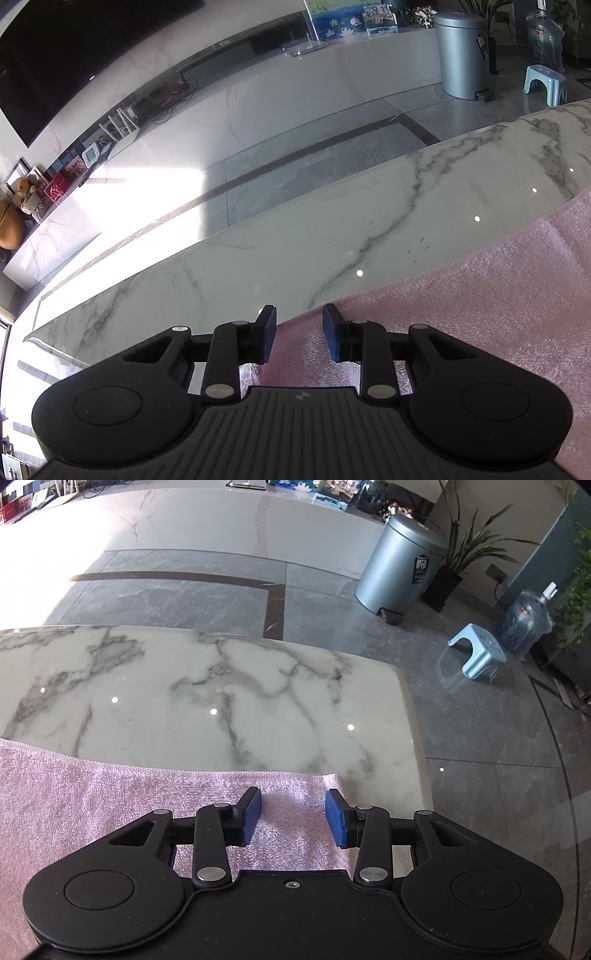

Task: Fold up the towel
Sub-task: 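Open both grippers and lay the towel flat on the table, then move both open grippers over the flat towel toward its hem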

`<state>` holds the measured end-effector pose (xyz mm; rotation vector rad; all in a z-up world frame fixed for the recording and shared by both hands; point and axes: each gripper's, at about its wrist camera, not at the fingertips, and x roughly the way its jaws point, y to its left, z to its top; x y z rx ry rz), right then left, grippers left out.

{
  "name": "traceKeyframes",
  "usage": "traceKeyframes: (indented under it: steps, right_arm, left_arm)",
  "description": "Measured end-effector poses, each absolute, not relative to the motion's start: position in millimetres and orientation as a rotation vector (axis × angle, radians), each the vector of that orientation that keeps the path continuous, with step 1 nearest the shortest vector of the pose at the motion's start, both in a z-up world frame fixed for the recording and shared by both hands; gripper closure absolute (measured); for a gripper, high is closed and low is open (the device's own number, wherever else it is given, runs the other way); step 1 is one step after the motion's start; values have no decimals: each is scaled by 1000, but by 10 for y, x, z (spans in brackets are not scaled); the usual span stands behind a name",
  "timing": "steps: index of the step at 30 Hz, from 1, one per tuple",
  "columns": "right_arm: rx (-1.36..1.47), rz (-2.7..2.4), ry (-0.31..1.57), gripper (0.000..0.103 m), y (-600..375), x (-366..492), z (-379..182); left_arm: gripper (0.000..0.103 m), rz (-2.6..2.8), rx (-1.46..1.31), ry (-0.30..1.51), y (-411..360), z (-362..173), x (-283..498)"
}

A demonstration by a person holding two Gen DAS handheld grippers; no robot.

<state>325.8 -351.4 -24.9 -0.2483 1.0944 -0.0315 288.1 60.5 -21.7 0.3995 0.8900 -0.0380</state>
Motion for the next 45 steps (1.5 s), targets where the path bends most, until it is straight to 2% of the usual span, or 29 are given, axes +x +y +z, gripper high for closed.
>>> traceKeyframes:
  steps: [9, 20, 30, 45]
  right_arm:
    - [-245, -12, 1088, 66, -3533, 2884, -50]
    - [-242, 11, 1081, 66, -3556, 2427, 193]
    - [-219, 68, 1143, 66, -3576, 1335, -39]
    - [-125, 52, 1202, 65, -3609, 949, -215]
  left_arm:
    - [76, -56, 400, 884, 607, -101, 2775]
    - [76, -149, 301, 901, 468, 210, 1864]
    - [76, -287, 337, 975, 179, -11, 1069]
    - [77, -289, 281, 1036, 322, -148, 883]
